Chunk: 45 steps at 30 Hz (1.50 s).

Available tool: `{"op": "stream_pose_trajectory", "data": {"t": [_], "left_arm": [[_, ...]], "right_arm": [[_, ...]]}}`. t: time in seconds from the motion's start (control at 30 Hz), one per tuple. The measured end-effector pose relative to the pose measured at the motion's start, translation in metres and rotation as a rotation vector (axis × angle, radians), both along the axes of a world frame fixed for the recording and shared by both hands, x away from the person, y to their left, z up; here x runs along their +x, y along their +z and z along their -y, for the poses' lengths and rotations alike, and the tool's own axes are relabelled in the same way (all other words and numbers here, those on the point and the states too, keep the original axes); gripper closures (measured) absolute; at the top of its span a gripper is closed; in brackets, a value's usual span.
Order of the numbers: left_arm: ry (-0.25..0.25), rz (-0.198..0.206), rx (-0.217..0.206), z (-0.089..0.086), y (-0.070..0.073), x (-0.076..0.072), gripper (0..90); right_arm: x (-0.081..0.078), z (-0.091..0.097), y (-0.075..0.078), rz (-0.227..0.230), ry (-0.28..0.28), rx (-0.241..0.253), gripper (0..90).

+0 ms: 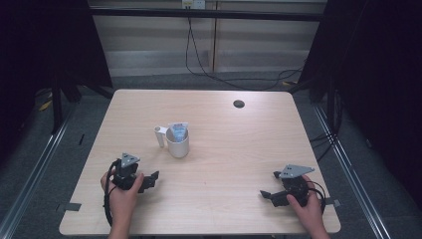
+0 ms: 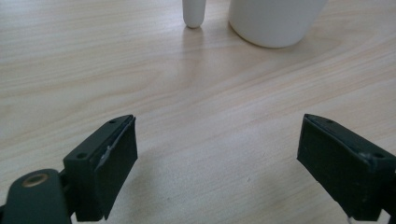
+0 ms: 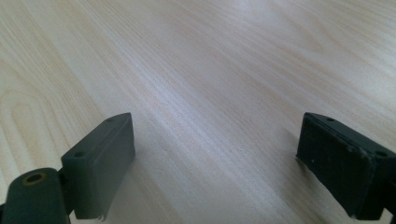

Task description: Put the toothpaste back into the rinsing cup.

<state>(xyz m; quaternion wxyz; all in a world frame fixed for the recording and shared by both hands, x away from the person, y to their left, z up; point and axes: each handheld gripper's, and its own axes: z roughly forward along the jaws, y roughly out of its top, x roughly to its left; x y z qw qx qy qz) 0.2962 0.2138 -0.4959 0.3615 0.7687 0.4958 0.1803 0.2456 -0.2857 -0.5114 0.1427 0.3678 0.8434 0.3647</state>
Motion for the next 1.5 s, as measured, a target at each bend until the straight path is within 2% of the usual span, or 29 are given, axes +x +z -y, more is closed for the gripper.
{"op": "stream_pose_trajectory", "data": {"t": [0.03, 0.1, 0.13, 0.43, 0.63, 0.73, 1.5], "left_arm": [[0.0, 0.0, 0.0, 0.0, 0.0, 0.0, 12.1], [-0.013, 0.0, 0.026, 0.0, -0.001, 0.0, 12.3], [-0.007, 0.001, 0.015, 0.001, -0.003, -0.001, 12.3], [-0.024, -0.002, 0.053, 0.002, -0.01, -0.004, 12.6], [-0.024, 0.003, 0.056, 0.003, -0.012, -0.005, 12.8], [-0.033, 0.012, 0.071, 0.004, -0.013, -0.005, 13.2], [-0.03, 0.01, 0.073, 0.004, -0.013, -0.006, 12.7]], "right_arm": [[0.0, 0.0, 0.0, 0.0, 0.0, 0.0, 10.7], [0.0, 0.0, 0.0, 0.0, 0.0, 0.0, 10.8], [0.0, 0.0, 0.0, 0.0, 0.0, -0.001, 10.7], [0.0, 0.0, 0.0, 0.0, 0.0, 0.0, 10.7], [0.0, 0.0, 0.0, 0.0, -0.001, -0.003, 10.7], [0.0, 0.0, 0.0, 0.0, -0.002, -0.002, 10.7], [0.0, 0.0, 0.0, 0.0, -0.001, -0.002, 10.7]]}}
